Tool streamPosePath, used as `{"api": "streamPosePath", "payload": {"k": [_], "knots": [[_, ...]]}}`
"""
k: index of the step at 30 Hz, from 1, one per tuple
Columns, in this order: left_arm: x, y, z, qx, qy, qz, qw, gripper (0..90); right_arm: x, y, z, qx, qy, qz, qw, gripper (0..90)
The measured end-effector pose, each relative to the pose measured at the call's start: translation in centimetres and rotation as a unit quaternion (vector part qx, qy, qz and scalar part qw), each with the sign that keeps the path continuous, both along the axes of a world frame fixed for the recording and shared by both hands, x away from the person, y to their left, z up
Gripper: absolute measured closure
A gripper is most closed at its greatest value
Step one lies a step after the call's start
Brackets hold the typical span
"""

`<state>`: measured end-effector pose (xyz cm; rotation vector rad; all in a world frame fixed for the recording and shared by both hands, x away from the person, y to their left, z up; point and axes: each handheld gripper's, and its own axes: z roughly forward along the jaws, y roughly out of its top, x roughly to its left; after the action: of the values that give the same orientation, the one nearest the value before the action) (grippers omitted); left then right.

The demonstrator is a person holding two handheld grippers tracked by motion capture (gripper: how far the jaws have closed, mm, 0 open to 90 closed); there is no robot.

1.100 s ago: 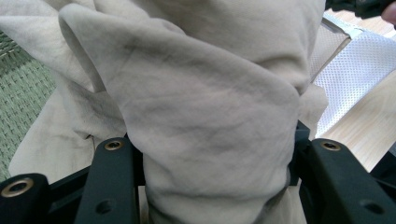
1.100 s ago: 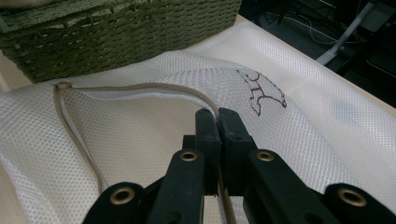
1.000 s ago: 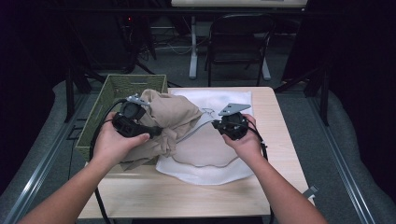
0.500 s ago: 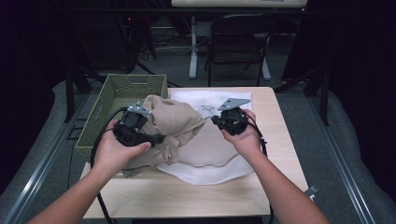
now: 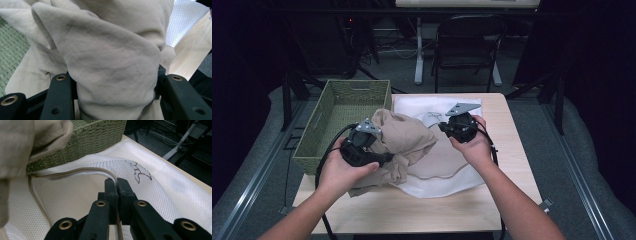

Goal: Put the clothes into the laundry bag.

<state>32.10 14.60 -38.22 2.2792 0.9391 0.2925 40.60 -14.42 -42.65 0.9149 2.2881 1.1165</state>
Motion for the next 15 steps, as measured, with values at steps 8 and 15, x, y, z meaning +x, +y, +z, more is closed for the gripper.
{"api": "streamPosePath", "payload": {"k": [8,15], "knots": [[-1.6,-0.3,-0.7,-0.003,-0.006,-0.012,0.9999,48.4,0.3,0.0,0.0,0.005,0.003,-0.004,1.0000,87.7],[-2.3,-1.0,-1.6,-0.003,-0.005,-0.025,0.9997,48.4,0.3,0.2,0.3,0.005,-0.002,-0.001,1.0000,87.7]]}}
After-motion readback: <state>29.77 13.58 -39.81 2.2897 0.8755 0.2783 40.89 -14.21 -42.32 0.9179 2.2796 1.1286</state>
